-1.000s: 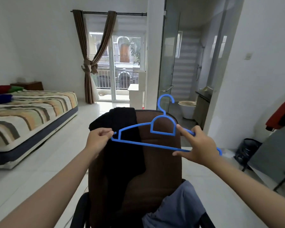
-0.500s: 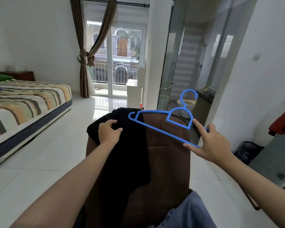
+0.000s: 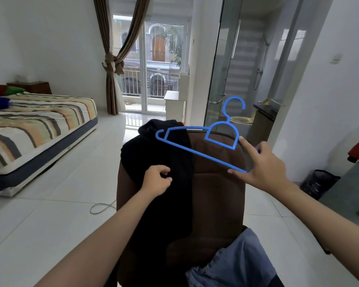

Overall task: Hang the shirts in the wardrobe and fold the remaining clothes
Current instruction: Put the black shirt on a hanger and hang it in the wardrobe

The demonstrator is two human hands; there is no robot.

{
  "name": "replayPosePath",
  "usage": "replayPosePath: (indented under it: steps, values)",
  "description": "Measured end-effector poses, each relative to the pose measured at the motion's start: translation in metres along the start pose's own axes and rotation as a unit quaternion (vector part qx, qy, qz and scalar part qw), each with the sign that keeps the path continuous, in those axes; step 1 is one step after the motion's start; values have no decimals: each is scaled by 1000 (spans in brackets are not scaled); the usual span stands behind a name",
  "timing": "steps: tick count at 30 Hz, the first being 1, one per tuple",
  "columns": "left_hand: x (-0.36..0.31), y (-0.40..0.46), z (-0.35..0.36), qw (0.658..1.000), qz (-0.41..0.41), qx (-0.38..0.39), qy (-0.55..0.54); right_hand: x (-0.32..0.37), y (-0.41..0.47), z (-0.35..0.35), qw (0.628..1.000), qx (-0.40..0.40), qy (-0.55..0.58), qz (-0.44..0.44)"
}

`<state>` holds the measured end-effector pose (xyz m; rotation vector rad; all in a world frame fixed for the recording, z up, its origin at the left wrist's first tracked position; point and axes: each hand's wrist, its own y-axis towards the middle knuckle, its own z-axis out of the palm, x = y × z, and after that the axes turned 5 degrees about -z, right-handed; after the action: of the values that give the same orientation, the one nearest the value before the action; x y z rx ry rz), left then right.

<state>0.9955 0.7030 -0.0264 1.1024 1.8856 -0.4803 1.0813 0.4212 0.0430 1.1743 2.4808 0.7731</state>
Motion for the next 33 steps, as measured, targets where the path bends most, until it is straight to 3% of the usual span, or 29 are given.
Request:
replayPosePath:
  steps: [4,8,12,18,23,27,33]
  values:
    - [27,-16,19,997,-8,67,45,8,6,6,996,70,-48,8]
    - [48,-13,16,995,-60,72,22,4,3,12,993,98,-56,22]
    - [45,-1,-8,998,-51,-35,-12,2,1,16,995,94,-35,9]
    - [7,49,-56,980,57,-187,31,-5,-5,23,999,33,-7,-9]
    - [0,80,-66,982,5,-84,170,-13,-10,18,998,41,19,32]
    - [6,72,-62,981,26,-147,127,-14,-11,15,998,38,27,43]
    - [12,53,-69,985,78,-87,124,0,-1,19,999,13,37,37]
